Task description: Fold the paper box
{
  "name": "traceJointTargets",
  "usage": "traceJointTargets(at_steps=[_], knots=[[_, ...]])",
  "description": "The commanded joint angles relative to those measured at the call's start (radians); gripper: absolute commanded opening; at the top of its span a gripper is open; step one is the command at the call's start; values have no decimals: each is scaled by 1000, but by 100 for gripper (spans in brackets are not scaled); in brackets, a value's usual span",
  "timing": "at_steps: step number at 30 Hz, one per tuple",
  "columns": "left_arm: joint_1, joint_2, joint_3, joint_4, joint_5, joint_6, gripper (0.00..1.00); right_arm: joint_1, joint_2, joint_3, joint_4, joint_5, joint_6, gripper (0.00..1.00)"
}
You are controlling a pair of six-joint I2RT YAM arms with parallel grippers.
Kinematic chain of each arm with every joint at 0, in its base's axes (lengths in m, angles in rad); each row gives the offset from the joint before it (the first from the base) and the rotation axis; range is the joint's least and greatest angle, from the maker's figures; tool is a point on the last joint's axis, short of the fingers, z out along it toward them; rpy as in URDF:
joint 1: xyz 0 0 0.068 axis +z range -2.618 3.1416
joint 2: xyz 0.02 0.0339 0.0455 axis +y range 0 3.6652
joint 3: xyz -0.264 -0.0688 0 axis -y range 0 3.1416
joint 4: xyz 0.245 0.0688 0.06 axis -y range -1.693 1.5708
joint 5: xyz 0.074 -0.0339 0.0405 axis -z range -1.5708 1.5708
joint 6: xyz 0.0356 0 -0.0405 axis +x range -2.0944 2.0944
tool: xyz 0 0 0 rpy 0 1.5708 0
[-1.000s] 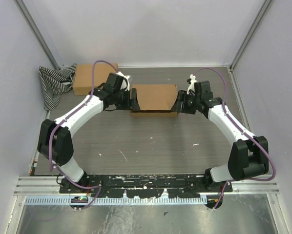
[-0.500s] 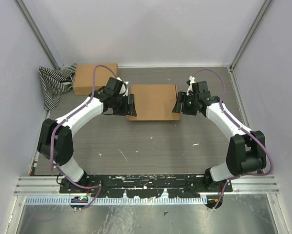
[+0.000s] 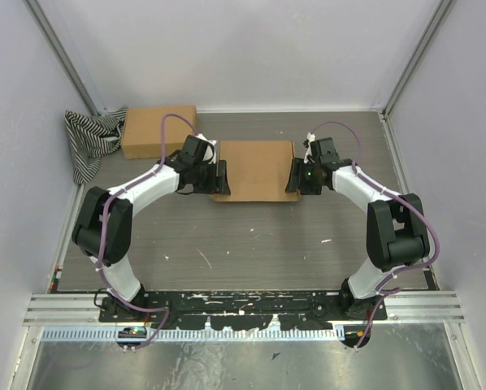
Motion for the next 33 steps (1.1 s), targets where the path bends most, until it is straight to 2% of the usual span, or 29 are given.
traceJointTargets(at_steps=[1,14,26,33], knots=[[3,23,-8,58,22,-5,68,22,-37,1,39,-25,-12,58],[3,12,-27,35,59,-6,62,54,-102,-36,22,-46,-11,53],[4,-50,58,-147,111,21,58,55,-172,16,-51,-55,1,50],[21,-62,49,-130,219,5,55,55,-160,22,-56,-87,7,49]])
